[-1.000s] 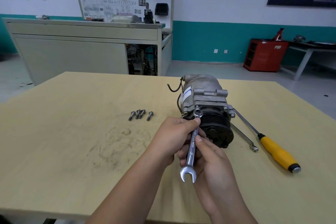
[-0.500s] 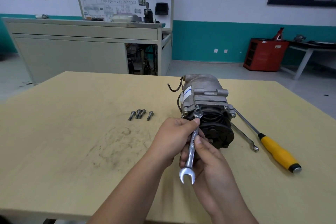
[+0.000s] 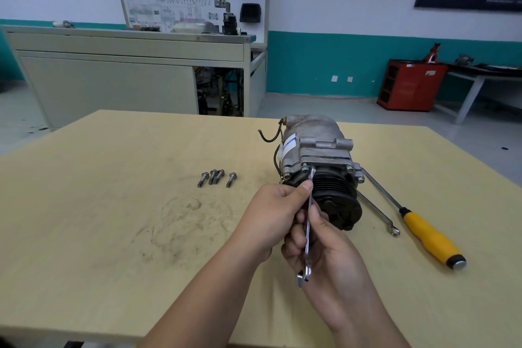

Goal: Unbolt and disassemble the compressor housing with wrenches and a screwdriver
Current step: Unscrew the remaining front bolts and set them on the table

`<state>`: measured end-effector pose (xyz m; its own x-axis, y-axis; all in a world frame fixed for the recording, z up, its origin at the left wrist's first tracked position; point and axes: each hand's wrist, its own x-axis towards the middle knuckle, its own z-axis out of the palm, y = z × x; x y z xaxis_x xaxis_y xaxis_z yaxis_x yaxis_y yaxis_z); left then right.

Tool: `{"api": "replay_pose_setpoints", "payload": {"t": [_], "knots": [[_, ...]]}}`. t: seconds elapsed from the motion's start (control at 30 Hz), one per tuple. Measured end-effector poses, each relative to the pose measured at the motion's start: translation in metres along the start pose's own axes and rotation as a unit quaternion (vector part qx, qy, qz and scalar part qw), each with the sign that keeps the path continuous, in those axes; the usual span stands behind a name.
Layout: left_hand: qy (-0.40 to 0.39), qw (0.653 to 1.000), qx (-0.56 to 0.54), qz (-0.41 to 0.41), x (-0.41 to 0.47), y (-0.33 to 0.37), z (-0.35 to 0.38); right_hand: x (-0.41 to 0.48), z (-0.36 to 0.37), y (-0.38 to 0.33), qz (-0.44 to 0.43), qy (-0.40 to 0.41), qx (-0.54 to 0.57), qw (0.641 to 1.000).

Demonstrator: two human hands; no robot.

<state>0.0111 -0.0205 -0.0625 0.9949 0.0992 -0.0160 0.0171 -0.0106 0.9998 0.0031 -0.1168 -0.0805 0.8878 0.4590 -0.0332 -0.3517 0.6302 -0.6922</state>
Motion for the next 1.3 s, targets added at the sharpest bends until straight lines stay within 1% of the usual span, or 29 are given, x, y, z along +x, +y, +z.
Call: {"api": "replay_pose_setpoints", "payload": {"t": [0.1,0.27,0.47,0.7,1.0,1.17,1.3], "knots": [[0.017,1.0,0.002,0.001,-0.002,-0.004,0.001,-0.004,-0.001,0.0,0.001,0.008,0.001,1.0],[0.025,1.0,0.014,0.009,-0.002,-0.007,0.002,-0.007,-0.005,0.003,-0.011,0.022,-0.035,0.999],[0.002,1.0,-0.01,0.015,-0.004,-0.008,0.0,-0.008,-0.005,0.004,-0.025,0.018,-0.082,0.996],[-0.019,0.999,-0.022,0.039,-0.007,-0.007,-0.001,-0.011,-0.004,0.005,-0.04,0.033,-0.138,0.989],[-0.028,0.999,-0.044,0.015,-0.001,-0.008,-0.002,-0.011,-0.003,0.004,-0.051,0.046,-0.144,0.987],[-0.022,0.999,-0.046,0.02,-0.003,-0.005,0.001,-0.011,-0.001,0.002,-0.054,0.041,-0.143,0.987],[-0.032,0.998,-0.053,0.022,-0.005,-0.005,0.001,-0.011,-0.001,0.001,-0.053,0.038,-0.154,0.986]]}}
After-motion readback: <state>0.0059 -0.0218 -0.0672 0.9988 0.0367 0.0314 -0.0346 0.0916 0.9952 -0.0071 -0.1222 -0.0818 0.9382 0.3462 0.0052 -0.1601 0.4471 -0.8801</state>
